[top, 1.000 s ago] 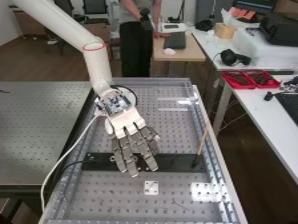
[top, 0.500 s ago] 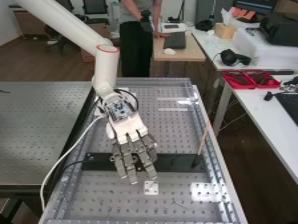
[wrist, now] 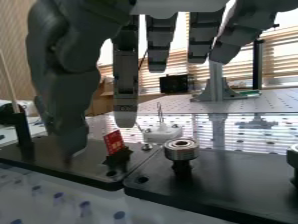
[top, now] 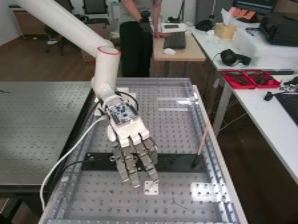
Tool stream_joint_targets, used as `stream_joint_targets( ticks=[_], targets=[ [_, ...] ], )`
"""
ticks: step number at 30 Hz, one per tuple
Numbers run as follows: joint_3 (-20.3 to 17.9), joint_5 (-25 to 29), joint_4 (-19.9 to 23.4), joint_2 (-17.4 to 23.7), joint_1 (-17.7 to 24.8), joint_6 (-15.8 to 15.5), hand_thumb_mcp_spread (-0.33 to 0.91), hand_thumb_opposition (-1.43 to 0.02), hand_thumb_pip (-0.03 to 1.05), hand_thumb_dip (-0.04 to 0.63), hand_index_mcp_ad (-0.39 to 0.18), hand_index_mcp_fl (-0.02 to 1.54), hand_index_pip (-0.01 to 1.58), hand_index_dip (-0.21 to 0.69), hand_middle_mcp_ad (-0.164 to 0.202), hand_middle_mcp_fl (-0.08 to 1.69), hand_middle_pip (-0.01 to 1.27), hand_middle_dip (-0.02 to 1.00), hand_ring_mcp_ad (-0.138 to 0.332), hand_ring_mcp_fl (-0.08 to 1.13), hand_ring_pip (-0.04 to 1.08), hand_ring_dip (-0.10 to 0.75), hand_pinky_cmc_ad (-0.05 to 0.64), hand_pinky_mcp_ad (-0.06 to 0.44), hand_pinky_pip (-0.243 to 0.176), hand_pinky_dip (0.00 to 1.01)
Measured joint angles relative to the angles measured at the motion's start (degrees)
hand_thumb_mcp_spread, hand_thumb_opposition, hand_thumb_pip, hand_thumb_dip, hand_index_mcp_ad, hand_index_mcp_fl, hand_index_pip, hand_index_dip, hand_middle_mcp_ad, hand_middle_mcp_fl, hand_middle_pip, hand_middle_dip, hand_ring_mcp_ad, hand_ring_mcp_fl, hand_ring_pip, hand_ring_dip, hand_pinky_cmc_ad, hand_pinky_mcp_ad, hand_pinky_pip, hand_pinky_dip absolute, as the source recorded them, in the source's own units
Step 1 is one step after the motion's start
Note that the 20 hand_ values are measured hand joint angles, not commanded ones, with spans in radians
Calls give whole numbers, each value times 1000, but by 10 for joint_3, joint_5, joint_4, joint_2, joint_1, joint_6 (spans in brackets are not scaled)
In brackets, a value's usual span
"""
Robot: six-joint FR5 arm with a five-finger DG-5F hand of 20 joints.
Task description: Grab the pcb board and place it in the clear container
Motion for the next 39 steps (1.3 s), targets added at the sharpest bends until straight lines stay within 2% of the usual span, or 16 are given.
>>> stream_joint_targets(
  ticks=[6,13,27,39],
  targets=[
    [-1,-3,0,-1,-3,3,581,-763,300,202,-89,309,1194,204,28,73,126,157,173,30,87,51,244,136,-61,201],
    [-1,-5,-16,-3,-6,28,578,-766,300,202,-89,339,1192,204,28,73,126,157,171,30,87,51,246,133,-61,201],
    [-4,-11,-9,-5,-8,31,581,-764,304,202,-89,379,1190,204,26,73,126,157,171,30,87,51,258,134,-61,201],
    [-4,-12,8,-5,-9,19,581,-771,316,206,-96,461,1190,204,24,75,126,157,171,37,82,51,262,133,-58,199]
  ],
)
